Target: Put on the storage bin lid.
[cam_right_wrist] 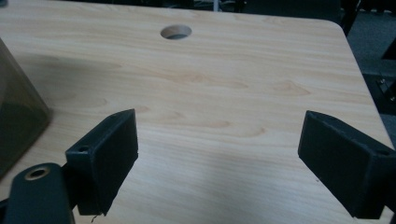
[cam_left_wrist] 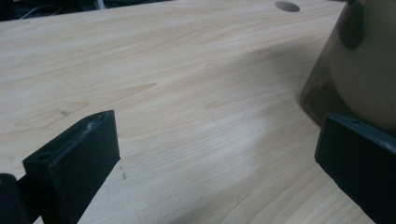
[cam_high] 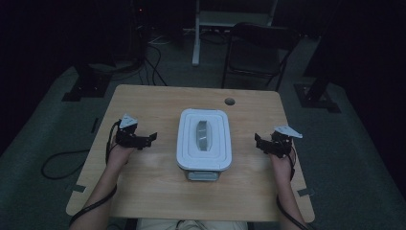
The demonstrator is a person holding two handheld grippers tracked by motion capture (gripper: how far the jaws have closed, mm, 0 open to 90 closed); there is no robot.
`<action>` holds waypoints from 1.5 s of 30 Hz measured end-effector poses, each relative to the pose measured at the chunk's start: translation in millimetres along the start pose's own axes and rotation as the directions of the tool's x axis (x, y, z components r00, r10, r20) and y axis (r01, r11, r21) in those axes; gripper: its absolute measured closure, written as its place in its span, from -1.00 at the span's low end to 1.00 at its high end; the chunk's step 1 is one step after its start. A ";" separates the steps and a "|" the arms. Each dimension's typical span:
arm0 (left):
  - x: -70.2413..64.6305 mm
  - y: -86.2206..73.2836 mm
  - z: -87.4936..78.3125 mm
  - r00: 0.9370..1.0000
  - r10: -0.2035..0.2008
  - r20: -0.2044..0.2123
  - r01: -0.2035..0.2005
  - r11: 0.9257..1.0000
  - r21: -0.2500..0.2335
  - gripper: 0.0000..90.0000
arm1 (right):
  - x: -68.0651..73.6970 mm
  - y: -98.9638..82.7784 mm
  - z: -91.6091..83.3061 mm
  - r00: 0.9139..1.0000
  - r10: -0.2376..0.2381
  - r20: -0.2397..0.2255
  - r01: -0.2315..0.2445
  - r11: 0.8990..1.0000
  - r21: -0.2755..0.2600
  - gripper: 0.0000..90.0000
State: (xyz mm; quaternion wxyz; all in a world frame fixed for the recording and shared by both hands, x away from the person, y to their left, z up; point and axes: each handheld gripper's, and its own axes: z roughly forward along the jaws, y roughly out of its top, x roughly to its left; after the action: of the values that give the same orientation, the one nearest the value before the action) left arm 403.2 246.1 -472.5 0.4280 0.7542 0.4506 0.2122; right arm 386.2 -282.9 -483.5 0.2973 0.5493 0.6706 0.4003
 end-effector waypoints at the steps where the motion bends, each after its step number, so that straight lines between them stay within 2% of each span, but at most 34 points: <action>1: 0.6 -2.0 -1.5 1.000 0.000 -0.002 0.000 1.000 0.001 -0.99 | -1.6 -1.1 -1.3 1.000 0.001 0.009 -0.001 1.000 0.002 -0.74; 7: 5.7 -13.6 -6.2 1.000 -0.013 -0.021 0.013 1.000 0.020 -0.99 | -13.1 -9.2 -9.7 0.999 0.027 0.034 -0.027 1.000 0.001 -0.74; 15: 13.4 -20.7 -18.4 0.999 -0.031 -0.045 0.032 0.999 0.018 -0.99 | -23.4 -19.4 -19.4 0.997 0.052 0.060 -0.053 0.999 0.004 -0.74; 26: 25.8 -39.8 -35.0 0.994 -0.066 -0.087 0.069 0.997 0.028 -0.99 | -36.2 -35.6 -31.0 0.993 0.080 0.088 -0.083 0.996 0.032 -0.74; 32: 28.5 -48.9 -42.7 0.992 -0.085 -0.096 0.089 0.996 0.031 -0.99 | -39.3 -42.5 -39.6 0.992 0.073 0.105 -0.078 0.996 0.045 -0.74; 38: 30.2 -52.9 -54.7 0.990 -0.089 -0.112 0.092 0.995 0.029 -0.99 | -44.5 -51.0 -44.4 0.990 0.090 0.107 -0.097 0.994 0.058 -0.74; 45: 32.7 -61.0 -63.2 0.985 -0.111 -0.133 0.118 0.992 0.048 -0.99 | -45.9 -59.4 -48.8 0.987 0.108 0.122 -0.116 0.992 0.059 -0.74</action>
State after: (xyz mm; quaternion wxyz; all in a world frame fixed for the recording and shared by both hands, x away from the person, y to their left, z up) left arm 344.8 316.8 -491.3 0.3878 0.7234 0.5258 0.2233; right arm 325.7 -342.5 -512.1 0.2954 0.6184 0.6327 0.3605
